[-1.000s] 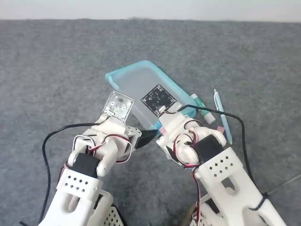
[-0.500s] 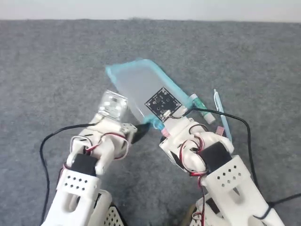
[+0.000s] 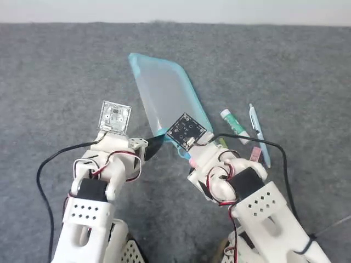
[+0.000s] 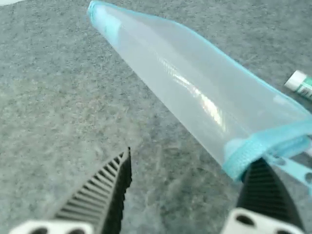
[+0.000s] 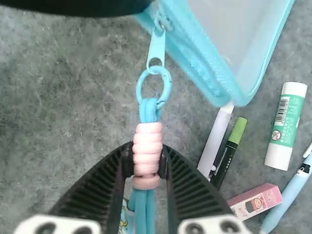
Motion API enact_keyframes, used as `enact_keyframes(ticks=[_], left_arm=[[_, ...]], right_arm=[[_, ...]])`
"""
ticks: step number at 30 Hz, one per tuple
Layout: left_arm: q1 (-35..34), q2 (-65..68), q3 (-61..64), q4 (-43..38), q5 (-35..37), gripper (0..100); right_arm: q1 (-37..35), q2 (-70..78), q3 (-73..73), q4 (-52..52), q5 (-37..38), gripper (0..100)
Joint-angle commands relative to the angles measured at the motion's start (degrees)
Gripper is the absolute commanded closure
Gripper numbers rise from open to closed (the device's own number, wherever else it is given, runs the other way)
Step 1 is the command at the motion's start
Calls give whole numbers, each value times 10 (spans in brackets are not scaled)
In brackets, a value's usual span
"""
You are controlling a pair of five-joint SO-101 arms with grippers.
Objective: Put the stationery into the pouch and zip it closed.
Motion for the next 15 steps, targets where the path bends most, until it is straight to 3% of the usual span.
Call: enact_keyframes(ticks=[1,7,15], left_arm=[[-50,-13,-17,-30,13,667],[-55,-9,-14,-40,12,667],[23,-9,0,-41,7,667]], right_arm=[[45,-22,4,1,27,993],[74,-22,1,4,31,993],[-30,-25,-77,52,10,993]])
